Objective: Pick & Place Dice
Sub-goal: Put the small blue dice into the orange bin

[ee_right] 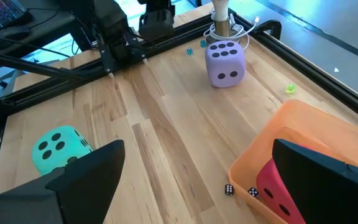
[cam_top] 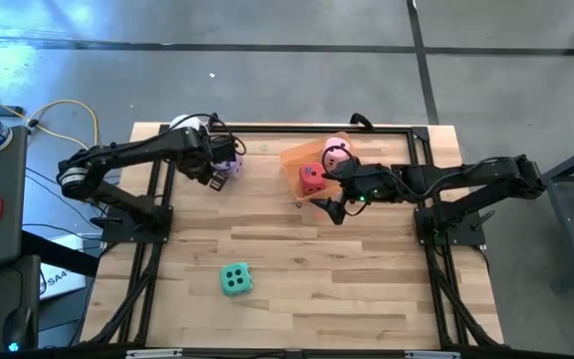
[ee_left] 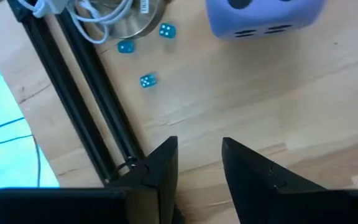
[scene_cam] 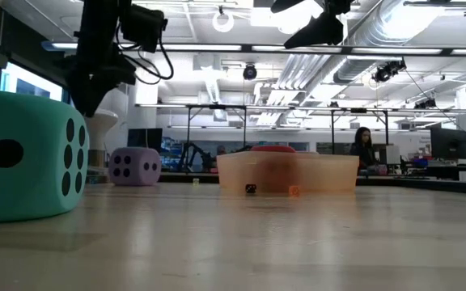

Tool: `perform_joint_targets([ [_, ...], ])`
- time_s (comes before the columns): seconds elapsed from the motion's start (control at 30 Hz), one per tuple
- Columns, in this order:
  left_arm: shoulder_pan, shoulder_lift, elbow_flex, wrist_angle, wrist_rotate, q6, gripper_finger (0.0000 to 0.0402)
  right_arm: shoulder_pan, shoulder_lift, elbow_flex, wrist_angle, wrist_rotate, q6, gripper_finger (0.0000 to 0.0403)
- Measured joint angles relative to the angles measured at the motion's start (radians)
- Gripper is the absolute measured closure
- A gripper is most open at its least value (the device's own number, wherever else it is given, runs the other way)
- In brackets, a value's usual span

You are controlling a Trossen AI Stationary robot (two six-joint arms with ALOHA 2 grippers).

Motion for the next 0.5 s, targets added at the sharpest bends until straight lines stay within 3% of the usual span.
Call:
perform_joint_targets([
  [0.3, 0.004, 0.001, -0.008, 0.001, 0.009, 0.097, 0.0274, 0.0, 0.0, 0.0, 0.0, 0.0, 0.0, 0.0003],
  [0.5, 0.036, 0.002, -0.073, 0.026, 0.06, 0.153, 0.0205, 0.0, 0.0, 0.0, 0.0, 0.0, 0.0, 0.0003],
])
